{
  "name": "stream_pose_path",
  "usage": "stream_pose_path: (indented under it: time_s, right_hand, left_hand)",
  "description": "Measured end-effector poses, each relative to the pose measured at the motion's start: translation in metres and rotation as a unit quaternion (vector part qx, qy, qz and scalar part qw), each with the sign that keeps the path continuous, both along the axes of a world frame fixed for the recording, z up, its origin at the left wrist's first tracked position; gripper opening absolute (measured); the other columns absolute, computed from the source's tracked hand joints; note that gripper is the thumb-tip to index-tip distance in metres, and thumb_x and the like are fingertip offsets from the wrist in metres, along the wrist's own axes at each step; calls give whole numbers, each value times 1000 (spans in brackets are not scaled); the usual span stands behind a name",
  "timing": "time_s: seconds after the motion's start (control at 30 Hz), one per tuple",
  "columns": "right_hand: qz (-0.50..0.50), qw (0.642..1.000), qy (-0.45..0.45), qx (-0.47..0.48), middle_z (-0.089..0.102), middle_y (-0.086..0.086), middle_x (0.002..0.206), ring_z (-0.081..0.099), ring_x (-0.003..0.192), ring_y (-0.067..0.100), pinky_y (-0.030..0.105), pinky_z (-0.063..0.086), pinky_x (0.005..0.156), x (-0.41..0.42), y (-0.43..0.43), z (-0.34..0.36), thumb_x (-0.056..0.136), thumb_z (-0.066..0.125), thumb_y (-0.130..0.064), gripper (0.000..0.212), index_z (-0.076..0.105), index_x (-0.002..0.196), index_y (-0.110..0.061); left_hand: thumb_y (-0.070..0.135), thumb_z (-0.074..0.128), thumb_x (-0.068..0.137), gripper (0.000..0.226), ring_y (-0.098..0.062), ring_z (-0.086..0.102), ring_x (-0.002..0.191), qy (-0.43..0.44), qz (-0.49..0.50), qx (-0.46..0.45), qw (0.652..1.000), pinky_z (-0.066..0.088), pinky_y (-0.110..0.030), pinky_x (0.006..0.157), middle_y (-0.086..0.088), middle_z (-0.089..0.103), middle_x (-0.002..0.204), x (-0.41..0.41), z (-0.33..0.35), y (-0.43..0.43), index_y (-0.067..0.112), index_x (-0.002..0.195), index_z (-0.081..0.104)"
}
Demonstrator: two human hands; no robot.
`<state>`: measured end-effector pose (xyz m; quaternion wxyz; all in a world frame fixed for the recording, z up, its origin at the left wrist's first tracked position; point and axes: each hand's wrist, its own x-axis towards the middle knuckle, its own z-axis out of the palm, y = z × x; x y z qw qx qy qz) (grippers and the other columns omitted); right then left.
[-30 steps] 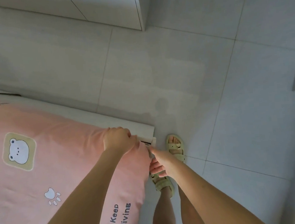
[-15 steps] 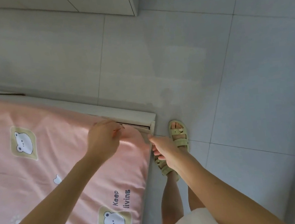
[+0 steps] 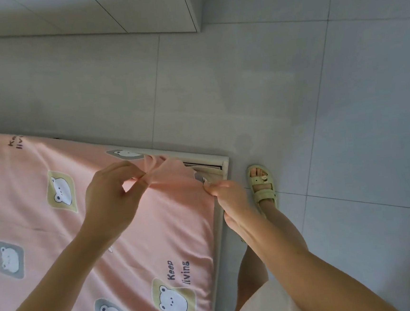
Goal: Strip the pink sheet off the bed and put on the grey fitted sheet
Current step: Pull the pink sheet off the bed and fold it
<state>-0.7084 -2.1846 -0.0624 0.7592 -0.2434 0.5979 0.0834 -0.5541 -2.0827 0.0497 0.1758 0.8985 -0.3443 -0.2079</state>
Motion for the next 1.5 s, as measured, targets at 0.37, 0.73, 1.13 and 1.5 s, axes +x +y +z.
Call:
stream_pose_path:
  time_s: [0.37,0.73,1.13,1.5]
  right_hand:
    - [287,920,-106,-246,54,-12,48,51,50,0,11,36,53,-69,-5,121,86,67,-28,30,66,63,-8]
    - [57,996,29,58,61,8,86,56,63,17,22,45,50,-37,-4,-23,99,44,-21,18,59,95,-11]
    - [12,952,38,-303,58,8,59,50,49,5,11,40,48,-89,-98,44,82,70,-3,22,63,61,-6]
    - [204,747,-18,-632,62,22,64,56,66,38,36,47,64,-38,-168,107,78,68,-25,31,67,69,5]
  left_hand:
    - [33,63,81,23,-18,66,77,-29,-95,111,989,38,-23,69,2,71,76,2,-18,-4,16,69,73]
    - [31,61,89,19,-25,61,97,-32,-42,218,974,39,-30,82,-4,69,98,10,-44,-5,14,85,71]
    - [83,30,76,84,-26,65,95,21,-32,425,905,45,-28,79,-5,69,93,-27,-86,-68,11,94,69]
    - [38,69,81,35,-32,54,101,-219,67,140,963,27,-37,83,-10,63,106,16,-71,-85,13,105,63]
